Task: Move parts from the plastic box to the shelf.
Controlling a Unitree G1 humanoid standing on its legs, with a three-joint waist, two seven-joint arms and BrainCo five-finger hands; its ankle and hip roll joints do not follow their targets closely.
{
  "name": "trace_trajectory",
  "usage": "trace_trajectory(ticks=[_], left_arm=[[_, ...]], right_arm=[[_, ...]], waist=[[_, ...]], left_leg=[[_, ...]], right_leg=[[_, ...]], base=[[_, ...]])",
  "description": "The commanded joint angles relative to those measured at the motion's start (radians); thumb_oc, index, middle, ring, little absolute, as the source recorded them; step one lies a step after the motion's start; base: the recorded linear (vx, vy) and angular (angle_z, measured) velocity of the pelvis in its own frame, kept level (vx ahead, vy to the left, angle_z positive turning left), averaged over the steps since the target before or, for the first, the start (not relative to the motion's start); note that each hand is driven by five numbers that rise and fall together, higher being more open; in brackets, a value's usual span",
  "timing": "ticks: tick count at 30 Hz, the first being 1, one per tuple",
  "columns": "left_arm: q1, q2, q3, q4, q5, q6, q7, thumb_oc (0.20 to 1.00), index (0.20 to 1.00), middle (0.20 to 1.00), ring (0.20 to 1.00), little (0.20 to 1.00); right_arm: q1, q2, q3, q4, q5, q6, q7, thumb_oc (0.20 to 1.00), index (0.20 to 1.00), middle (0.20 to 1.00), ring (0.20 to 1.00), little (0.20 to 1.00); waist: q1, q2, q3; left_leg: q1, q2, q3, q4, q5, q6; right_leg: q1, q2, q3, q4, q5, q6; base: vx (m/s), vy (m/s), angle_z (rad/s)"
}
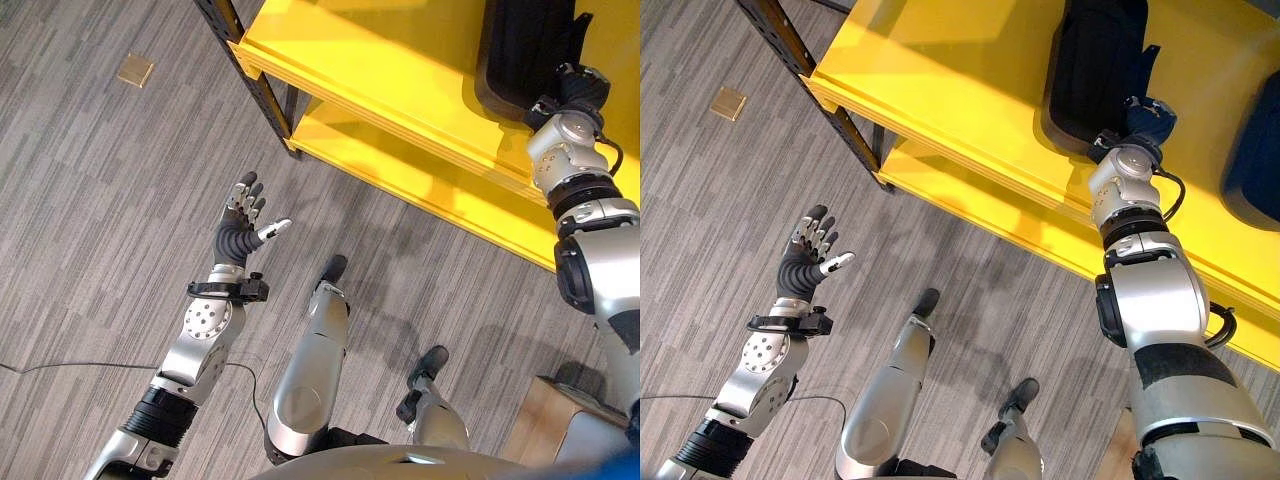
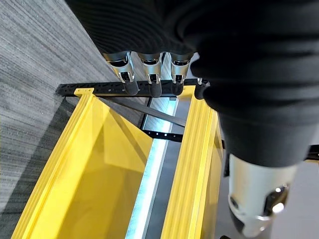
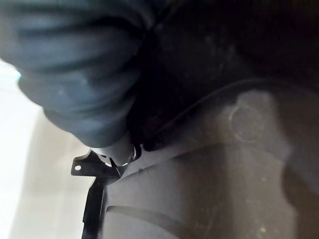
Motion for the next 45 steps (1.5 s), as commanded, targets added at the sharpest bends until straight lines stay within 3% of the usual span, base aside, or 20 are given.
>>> trace_trajectory(ticks=[1, 31, 32, 33, 34, 45], left_arm=[[-0.002, 0.022, -0.014, -0.064, -0.004, -0.059, 0.016, 1.000, 1.000, 1.000, 1.000, 1.000], [-0.036, 0.037, -0.040, -0.052, -0.011, -0.058, 0.019, 1.000, 1.000, 1.000, 1.000, 1.000], [-0.036, 0.038, -0.040, -0.053, -0.010, -0.058, 0.019, 1.000, 1.000, 1.000, 1.000, 1.000], [-0.036, 0.038, -0.039, -0.053, -0.011, -0.059, 0.020, 1.000, 1.000, 1.000, 1.000, 1.000], [-0.036, 0.038, -0.038, -0.051, -0.012, -0.059, 0.020, 1.000, 1.000, 1.000, 1.000, 1.000], [-0.029, 0.039, -0.024, -0.041, -0.022, -0.057, 0.028, 1.000, 1.000, 1.000, 1.000, 1.000]], right_arm=[[-0.051, -0.086, 0.011, -0.017, 0.058, -0.042, -0.009, 0.200, 0.200, 0.200, 0.200, 0.200], [-0.045, -0.143, -0.026, 0.055, 0.110, -0.033, -0.028, 0.200, 0.200, 0.200, 0.200, 0.200], [-0.046, -0.143, -0.025, 0.054, 0.108, -0.034, -0.028, 0.322, 0.322, 0.322, 0.322, 0.322], [-0.046, -0.142, -0.026, 0.052, 0.110, -0.036, -0.028, 0.580, 0.580, 0.580, 0.580, 0.580], [-0.050, -0.141, -0.029, 0.050, 0.116, -0.040, -0.032, 1.000, 1.000, 1.000, 1.000, 1.000], [-0.052, -0.090, -0.032, -0.036, 0.171, -0.088, -0.020, 1.000, 1.000, 1.000, 1.000, 1.000]], waist=[[-0.006, 0.038, -0.005], [-0.030, 0.041, -0.017], [-0.029, 0.040, -0.017], [-0.030, 0.040, -0.017], [-0.029, 0.038, -0.018], [-0.045, 0.025, -0.017]], left_leg=[[-0.022, -0.004, 0.076, -0.049, -0.005, 0.026], [-0.047, -0.002, 0.093, -0.040, -0.009, 0.028], [-0.048, -0.002, 0.092, -0.039, -0.009, 0.028], [-0.048, -0.003, 0.092, -0.041, -0.010, 0.029], [-0.051, -0.003, 0.093, -0.040, -0.009, 0.029], [-0.050, 0.002, 0.101, -0.039, -0.011, 0.030]], right_leg=[[0.054, -0.001, 0.002, 0.084, -0.082, 0.000], [0.068, 0.015, 0.010, 0.040, -0.078, 0.009], [0.068, 0.015, 0.009, 0.039, -0.077, 0.009], [0.067, 0.015, 0.009, 0.038, -0.077, 0.009], [0.068, 0.017, 0.007, 0.036, -0.076, 0.010], [0.066, 0.020, 0.020, 0.033, -0.073, 0.008]], base=[[0.00, 0.000, 0.00], [0.00, -0.002, -0.01], [0.00, 0.000, 0.00], [0.00, 0.000, 0.00], [0.00, 0.000, 0.00], [0.00, 0.004, -0.01]])
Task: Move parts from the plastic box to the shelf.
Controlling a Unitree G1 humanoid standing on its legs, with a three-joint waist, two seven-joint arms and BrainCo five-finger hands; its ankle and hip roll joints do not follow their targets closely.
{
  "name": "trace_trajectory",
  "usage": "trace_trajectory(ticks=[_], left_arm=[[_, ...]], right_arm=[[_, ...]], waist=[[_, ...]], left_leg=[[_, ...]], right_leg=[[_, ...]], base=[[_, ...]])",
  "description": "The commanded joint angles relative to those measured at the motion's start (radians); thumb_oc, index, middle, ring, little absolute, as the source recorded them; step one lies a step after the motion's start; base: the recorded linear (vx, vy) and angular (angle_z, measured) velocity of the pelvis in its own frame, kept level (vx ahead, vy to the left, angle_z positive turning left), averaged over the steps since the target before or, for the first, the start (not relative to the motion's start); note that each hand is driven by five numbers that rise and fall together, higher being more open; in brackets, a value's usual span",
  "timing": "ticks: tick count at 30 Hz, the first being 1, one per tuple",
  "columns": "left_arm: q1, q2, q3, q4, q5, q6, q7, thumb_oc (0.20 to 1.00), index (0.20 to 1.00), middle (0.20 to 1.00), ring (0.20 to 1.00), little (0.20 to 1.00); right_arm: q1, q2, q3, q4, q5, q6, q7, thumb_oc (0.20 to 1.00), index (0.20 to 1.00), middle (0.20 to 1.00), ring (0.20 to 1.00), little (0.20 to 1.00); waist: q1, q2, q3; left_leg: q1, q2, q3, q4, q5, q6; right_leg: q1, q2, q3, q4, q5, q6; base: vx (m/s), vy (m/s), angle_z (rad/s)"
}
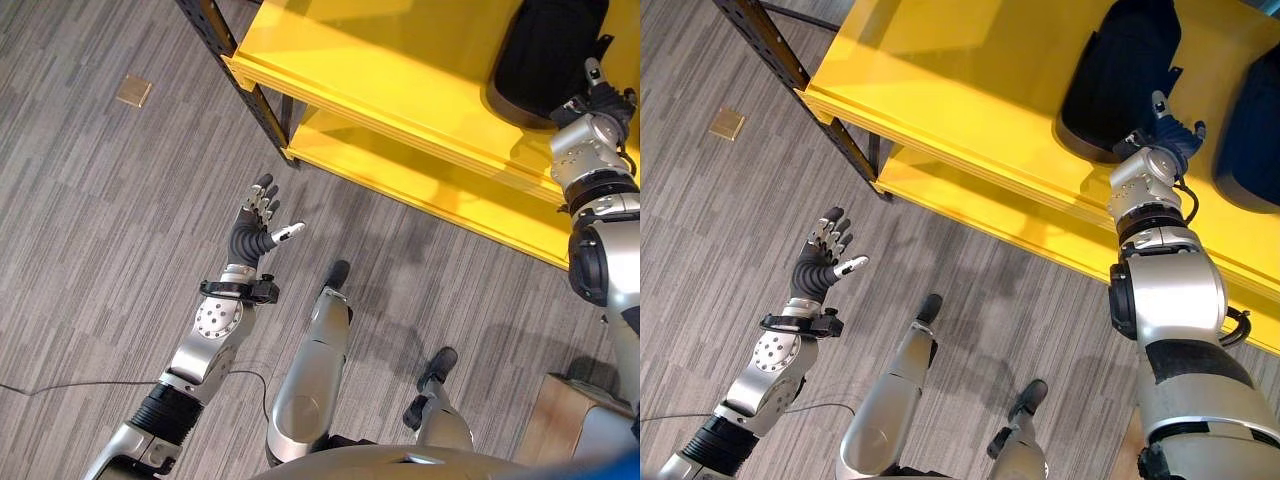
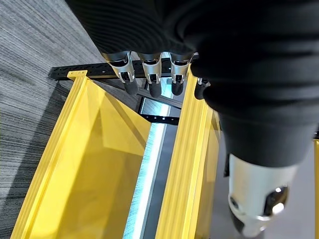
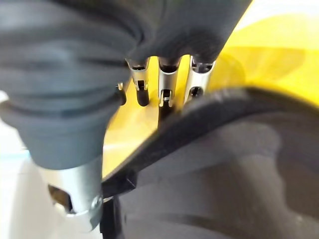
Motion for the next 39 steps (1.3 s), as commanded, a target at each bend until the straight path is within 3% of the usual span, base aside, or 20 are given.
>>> trace_trajectory(ticks=[1, 18, 25, 27, 34, 39], left_arm=[[-0.003, 0.031, 0.017, -0.041, -0.012, -0.056, 0.006, 1.000, 1.000, 1.000, 1.000, 1.000], [-0.002, 0.037, 0.022, -0.042, -0.017, -0.054, 0.005, 1.000, 1.000, 1.000, 1.000, 1.000], [-0.012, 0.035, 0.033, -0.037, -0.001, -0.057, 0.029, 1.000, 1.000, 1.000, 1.000, 1.000], [-0.012, 0.034, 0.033, -0.037, -0.001, -0.057, 0.029, 1.000, 1.000, 1.000, 1.000, 1.000], [-0.009, 0.031, 0.050, -0.037, 0.021, -0.057, 0.036, 1.000, 1.000, 1.000, 1.000, 1.000], [0.001, 0.028, 0.077, -0.033, 0.040, -0.049, 0.039, 1.000, 1.000, 1.000, 1.000, 1.000]], right_arm=[[-0.018, -0.063, 0.032, -0.105, 0.016, -0.066, 0.007, 1.000, 1.000, 1.000, 1.000, 1.000], [-0.013, -0.030, 0.024, -0.123, 0.006, -0.075, -0.005, 1.000, 1.000, 1.000, 1.000, 1.000], [-0.027, -0.061, 0.115, -0.202, -0.210, -0.042, -0.083, 1.000, 1.000, 1.000, 1.000, 1.000], [-0.026, -0.061, 0.115, -0.204, -0.211, -0.042, -0.085, 1.000, 1.000, 1.000, 1.000, 1.000], [0.030, -0.087, 0.145, -0.499, -0.416, -0.030, -0.159, 1.000, 1.000, 1.000, 1.000, 1.000], [0.146, -0.059, 0.088, -0.748, -0.536, -0.025, -0.198, 1.000, 1.000, 1.000, 1.000, 1.000]], waist=[[0.003, 0.017, 0.043], [-0.002, 0.008, 0.047], [-0.026, -0.007, 0.043], [-0.026, -0.007, 0.043], [-0.069, -0.035, 0.032], [-0.096, -0.047, 0.016]], left_leg=[[0.016, 0.006, 0.086, -0.071, -0.019, 0.018], [0.012, 0.010, 0.089, -0.078, -0.012, 0.020], [0.026, 0.026, 0.098, -0.082, -0.008, 0.021], [0.026, 0.026, 0.098, -0.082, -0.008, 0.021], [0.061, 0.057, 0.107, -0.099, 0.005, 0.018], [0.090, 0.076, 0.112, -0.117, 0.012, 0.019]], right_leg=[[0.112, 0.022, 0.004, 0.065, -0.118, 0.001], [0.114, 0.031, 0.006, 0.059, -0.115, 0.001], [0.109, 0.038, 0.023, 0.064, -0.114, 0.000], [0.110, 0.038, 0.023, 0.064, -0.114, 0.000], [0.099, 0.049, 0.052, 0.078, -0.114, -0.006], [0.103, 0.053, 0.069, 0.080, -0.115, -0.009]], base=[[-0.01, 0.012, -0.03], [0.00, -0.001, -0.01], [0.00, 0.000, 0.00], [-0.01, 0.005, -0.04], [-0.03, -0.011, -0.13], [-0.01, -0.029, -0.18]])
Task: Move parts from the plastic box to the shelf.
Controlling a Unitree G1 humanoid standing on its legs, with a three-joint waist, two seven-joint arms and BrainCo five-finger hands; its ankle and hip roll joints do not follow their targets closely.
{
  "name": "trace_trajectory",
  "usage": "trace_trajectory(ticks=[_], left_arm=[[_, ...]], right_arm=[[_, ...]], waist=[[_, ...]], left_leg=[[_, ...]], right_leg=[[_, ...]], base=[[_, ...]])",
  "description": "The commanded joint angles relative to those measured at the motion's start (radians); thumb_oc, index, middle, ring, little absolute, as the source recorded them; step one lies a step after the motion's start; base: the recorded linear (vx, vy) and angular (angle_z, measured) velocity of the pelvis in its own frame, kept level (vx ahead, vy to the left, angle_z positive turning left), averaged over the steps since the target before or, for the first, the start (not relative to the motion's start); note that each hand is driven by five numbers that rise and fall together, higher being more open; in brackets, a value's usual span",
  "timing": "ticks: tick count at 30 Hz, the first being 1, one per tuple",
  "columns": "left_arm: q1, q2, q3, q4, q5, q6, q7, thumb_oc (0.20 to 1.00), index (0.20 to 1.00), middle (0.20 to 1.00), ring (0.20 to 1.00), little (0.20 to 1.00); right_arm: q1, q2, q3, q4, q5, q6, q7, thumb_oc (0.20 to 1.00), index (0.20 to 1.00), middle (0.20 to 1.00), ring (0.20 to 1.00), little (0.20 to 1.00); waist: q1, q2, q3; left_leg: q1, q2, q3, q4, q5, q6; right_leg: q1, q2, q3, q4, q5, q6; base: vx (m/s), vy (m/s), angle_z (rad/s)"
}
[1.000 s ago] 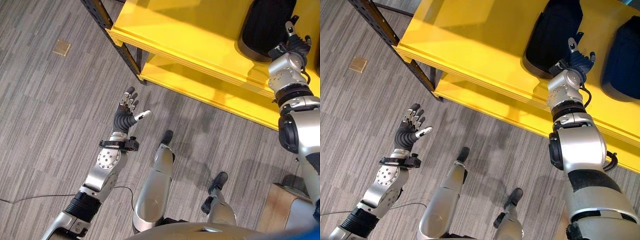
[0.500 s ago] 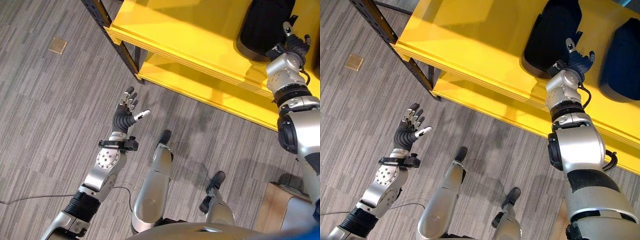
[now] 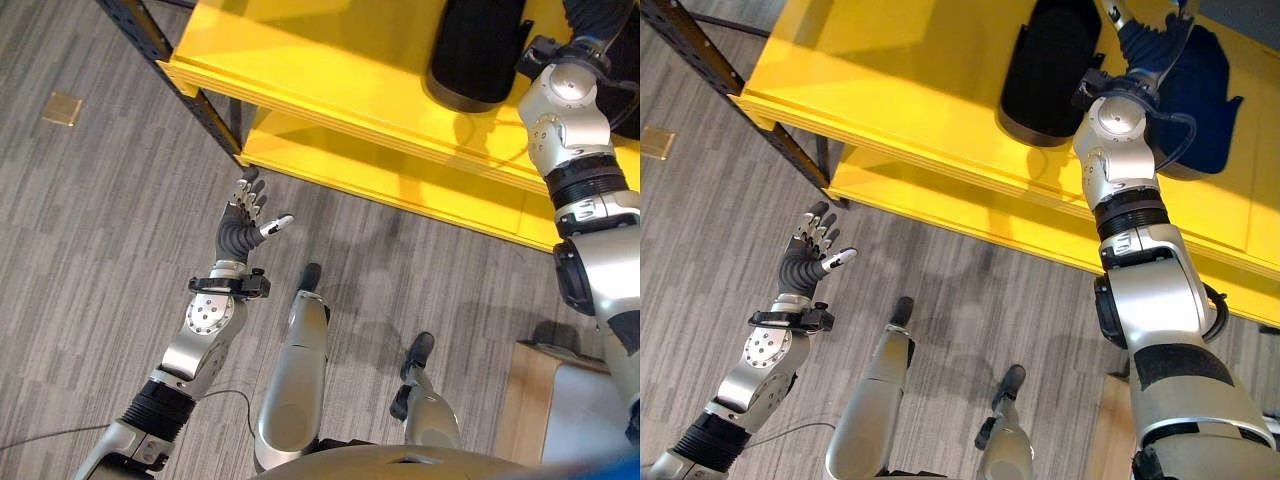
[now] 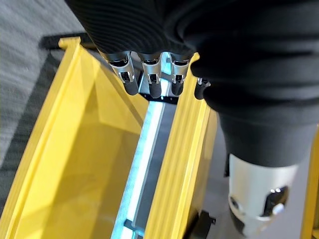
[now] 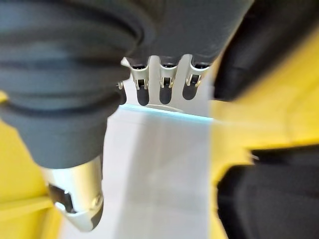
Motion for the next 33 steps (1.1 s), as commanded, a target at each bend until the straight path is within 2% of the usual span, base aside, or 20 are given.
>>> trace_trajectory(ticks=[1, 7, 9, 11, 13, 16, 17, 19, 22, 23, 25, 26, 33], left_arm=[[0.012, -0.002, 0.038, -0.030, 0.054, -0.044, 0.019, 1.000, 1.000, 1.000, 1.000, 1.000], [0.041, 0.004, 0.085, -0.041, 0.121, -0.025, 0.016, 1.000, 1.000, 1.000, 1.000, 1.000], [0.042, 0.012, 0.106, -0.054, 0.192, -0.018, 0.014, 1.000, 1.000, 1.000, 1.000, 1.000], [0.049, 0.014, 0.105, -0.057, 0.194, -0.017, 0.015, 1.000, 1.000, 1.000, 1.000, 1.000], [0.059, 0.040, 0.133, -0.076, 0.333, -0.011, 0.019, 1.000, 1.000, 1.000, 1.000, 1.000], [0.070, 0.071, 0.156, -0.100, 0.475, -0.016, 0.037, 1.000, 1.000, 1.000, 1.000, 1.000], [0.070, 0.071, 0.156, -0.100, 0.475, -0.016, 0.037, 1.000, 1.000, 1.000, 1.000, 1.000], [0.074, 0.099, 0.175, -0.105, 0.616, -0.023, 0.074, 1.000, 1.000, 1.000, 1.000, 1.000], [0.070, 0.111, 0.177, -0.099, 0.697, -0.021, 0.092, 1.000, 1.000, 1.000, 1.000, 1.000], [0.065, 0.126, 0.176, -0.093, 0.779, -0.024, 0.093, 1.000, 1.000, 1.000, 1.000, 1.000], [0.060, 0.140, 0.170, -0.091, 0.829, -0.022, 0.107, 1.000, 1.000, 1.000, 1.000, 1.000], [0.046, 0.163, 0.156, -0.085, 0.909, -0.025, 0.120, 1.000, 1.000, 1.000, 1.000, 1.000], [-0.008, 0.196, 0.101, -0.047, 1.089, 0.003, 0.137, 1.000, 1.000, 1.000, 1.000, 1.000]], right_arm=[[0.061, -0.074, -0.035, -0.131, -0.119, -0.029, -0.034, 1.000, 1.000, 1.000, 1.000, 1.000], [0.297, 0.007, -0.111, -0.420, -0.227, -0.024, -0.004, 1.000, 1.000, 1.000, 1.000, 1.000], [0.443, 0.066, -0.142, -0.557, -0.248, -0.053, 0.036, 1.000, 1.000, 1.000, 1.000, 1.000], [0.458, 0.071, -0.147, -0.571, -0.251, -0.048, 0.037, 1.000, 1.000, 1.000, 1.000, 1.000], [0.658, 0.142, -0.156, -0.709, -0.251, -0.080, 0.124, 1.000, 1.000, 1.000, 1.000, 1.000], [0.819, 0.195, -0.143, -0.821, -0.188, -0.131, 0.222, 1.000, 1.000, 1.000, 1.000, 1.000], [0.819, 0.195, -0.143, -0.821, -0.188, -0.131, 0.222, 1.000, 1.000, 1.000, 1.000, 1.000], [0.928, 0.201, -0.130, -0.881, -0.164, -0.158, 0.292, 1.000, 1.000, 1.000, 1.000, 1.000], [0.980, 0.203, -0.122, -0.912, -0.162, -0.167, 0.308, 1.000, 1.000, 1.000, 1.000, 1.000], [1.037, 0.214, -0.112, -0.936, -0.140, -0.181, 0.343, 1.000, 1.000, 1.000, 1.000, 1.000], [1.060, 0.216, -0.107, -0.943, -0.127, -0.183, 0.353, 1.000, 1.000, 1.000, 1.000, 1.000], [1.104, 0.217, -0.099, -0.968, -0.120, -0.191, 0.369, 1.000, 1.000, 1.000, 1.000, 1.000], [1.191, 0.190, -0.097, -1.007, -0.090, -0.196, 0.404, 1.000, 1.000, 1.000, 1.000, 1.000]], waist=[[0.003, 0.028, 0.008], [-0.024, 0.015, -0.032], [-0.046, 0.011, -0.055], [-0.043, 0.008, -0.058], [-0.070, 0.006, -0.087], [-0.093, 0.007, -0.110], [-0.093, 0.007, -0.110], [-0.115, 0.014, -0.126], [-0.130, 0.019, -0.133], [-0.149, 0.025, -0.136], [-0.153, 0.027, -0.137], [-0.170, 0.033, -0.138], [-0.216, 0.047, -0.123]], left_leg=[[0.083, 0.016, 0.073, -0.152, 0.038, 0.020], [0.139, 0.045, 0.086, -0.184, 0.049, 0.018], [0.169, 0.063, 0.099, -0.205, 0.057, 0.016], [0.175, 0.064, 0.100, -0.209, 0.059, 0.015], [0.221, 0.089, 0.117, -0.243, 0.073, 0.009], [0.272, 0.113, 0.136, -0.285, 0.087, 0.002], [0.272, 0.113, 0.136, -0.285, 0.087, 0.002], [0.316, 0.136, 0.157, -0.324, 0.104, -0.007], [0.335, 0.148, 0.170, -0.337, 0.110, -0.011], [0.354, 0.158, 0.182, -0.343, 0.112, -0.014], [0.365, 0.163, 0.189, -0.347, 0.111, -0.015], [0.378, 0.170, 0.200, -0.350, 0.111, -0.019], [0.398, 0.186, 0.228, -0.355, 0.113, -0.027]], right_leg=[[0.121, 0.019, 0.004, 0.079, -0.138, -0.013], [0.143, 0.025, 0.024, 0.073, -0.137, -0.016], [0.156, 0.030, 0.033, 0.067, -0.137, -0.014], [0.159, 0.030, 0.034, 0.066, -0.137, -0.015], [0.175, 0.034, 0.046, 0.062, -0.141, -0.015], [0.184, 0.039, 0.061, 0.060, -0.142, -0.014], [0.184, 0.039, 0.061, 0.060, -0.142, -0.014], [0.187, 0.043, 0.077, 0.058, -0.144, -0.012], [0.189, 0.046, 0.089, 0.059, -0.146, -0.011], [0.188, 0.047, 0.101, 0.064, -0.148, -0.012], [0.189, 0.047, 0.109, 0.067, -0.150, -0.013], [0.187, 0.049, 0.120, 0.073, -0.155, -0.013], [0.171, 0.053, 0.157, 0.086, -0.160, -0.018]], base=[[0.00, -0.040, -0.07], [0.02, -0.050, -0.14], [0.04, -0.071, -0.16], [0.02, -0.035, -0.20], [0.04, -0.078, -0.15], [0.03, -0.047, -0.28], [0.02, -0.028, -0.21], [0.01, -0.027, -0.19], [0.01, -0.014, -0.19], [0.01, -0.014, -0.28], [0.00, -0.012, -0.27], [-0.02, -0.001, -0.18], [-0.03, 0.005, -0.17]])
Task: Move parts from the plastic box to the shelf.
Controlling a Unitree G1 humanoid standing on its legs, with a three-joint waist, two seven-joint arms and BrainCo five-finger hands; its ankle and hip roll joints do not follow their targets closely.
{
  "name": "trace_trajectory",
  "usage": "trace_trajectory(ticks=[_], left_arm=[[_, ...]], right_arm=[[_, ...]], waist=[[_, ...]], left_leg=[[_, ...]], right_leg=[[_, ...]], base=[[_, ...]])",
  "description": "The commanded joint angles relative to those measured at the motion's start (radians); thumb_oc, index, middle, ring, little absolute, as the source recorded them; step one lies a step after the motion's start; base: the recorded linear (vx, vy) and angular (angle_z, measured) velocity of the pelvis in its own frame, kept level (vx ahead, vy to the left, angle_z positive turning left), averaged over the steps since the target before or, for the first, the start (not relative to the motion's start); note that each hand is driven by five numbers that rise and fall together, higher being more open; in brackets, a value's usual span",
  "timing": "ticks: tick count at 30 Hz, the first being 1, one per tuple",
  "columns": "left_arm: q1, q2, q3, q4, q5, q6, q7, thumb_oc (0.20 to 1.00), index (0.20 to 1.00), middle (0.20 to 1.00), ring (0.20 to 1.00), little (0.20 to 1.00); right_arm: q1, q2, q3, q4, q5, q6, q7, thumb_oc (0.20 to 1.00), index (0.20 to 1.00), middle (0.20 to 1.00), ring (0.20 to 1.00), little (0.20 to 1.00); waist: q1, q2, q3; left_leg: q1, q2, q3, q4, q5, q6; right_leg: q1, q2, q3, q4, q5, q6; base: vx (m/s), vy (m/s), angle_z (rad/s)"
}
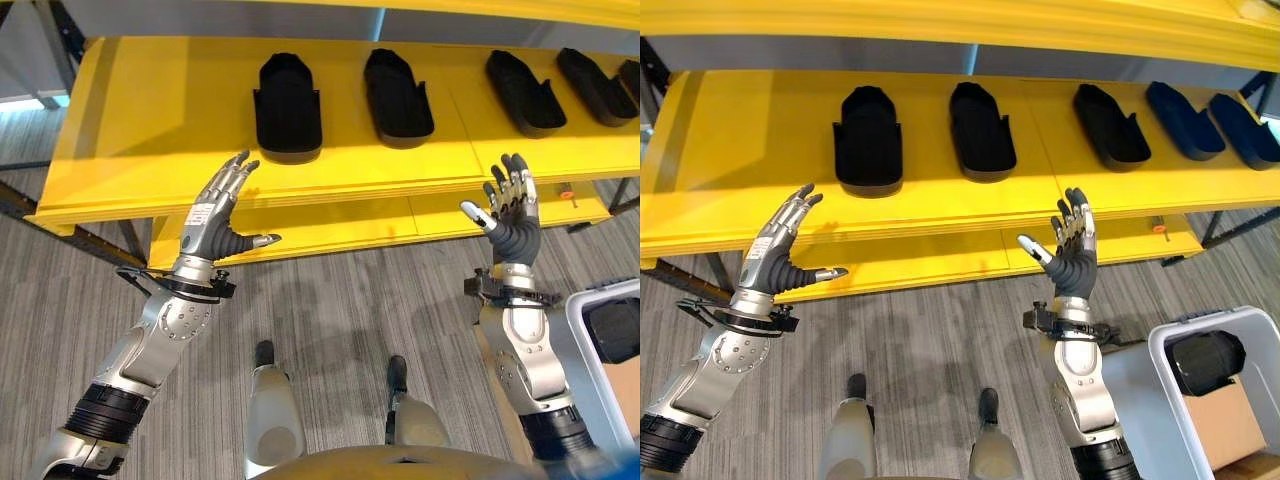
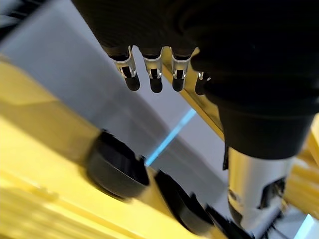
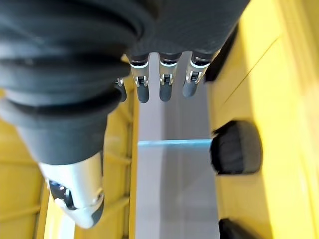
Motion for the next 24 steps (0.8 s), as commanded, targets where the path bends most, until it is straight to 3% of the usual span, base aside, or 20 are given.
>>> trace_trajectory(ticks=[1, 12, 24], left_arm=[[-0.057, 0.036, -0.028, 0.002, 0.128, -0.015, 0.050, 1.000, 1.000, 1.000, 1.000, 1.000], [-0.188, -0.004, -0.112, 0.208, 0.177, 0.041, 0.084, 1.000, 1.000, 1.000, 1.000, 1.000], [-0.311, -0.051, -0.157, 0.410, 0.201, 0.119, 0.145, 1.000, 1.000, 1.000, 1.000, 1.000]], right_arm=[[-0.012, -0.059, -0.048, -0.100, 0.023, -0.076, 0.024, 1.000, 1.000, 1.000, 1.000, 1.000], [-0.011, -0.062, -0.087, -0.141, -0.014, -0.101, -0.037, 1.000, 1.000, 1.000, 1.000, 1.000], [-0.019, -0.062, -0.077, -0.150, -0.017, -0.115, -0.073, 1.000, 1.000, 1.000, 1.000, 1.000]], waist=[[-0.010, 0.035, -0.003], [-0.056, 0.047, 0.050], [-0.077, 0.037, 0.097]], left_leg=[[0.056, 0.023, 0.059, -0.172, 0.109, 0.027], [0.048, 0.038, 0.093, -0.173, 0.123, 0.018], [0.023, 0.051, 0.114, -0.157, 0.129, 0.011]], right_leg=[[0.064, -0.017, -0.031, 0.088, -0.145, 0.000], [0.006, -0.007, 0.017, 0.109, -0.139, -0.008], [-0.045, 0.000, 0.046, 0.131, -0.134, -0.015]], base=[[-0.04, 0.014, -0.08], [-0.04, 0.009, -0.12], [-0.02, -0.003, -0.07]])
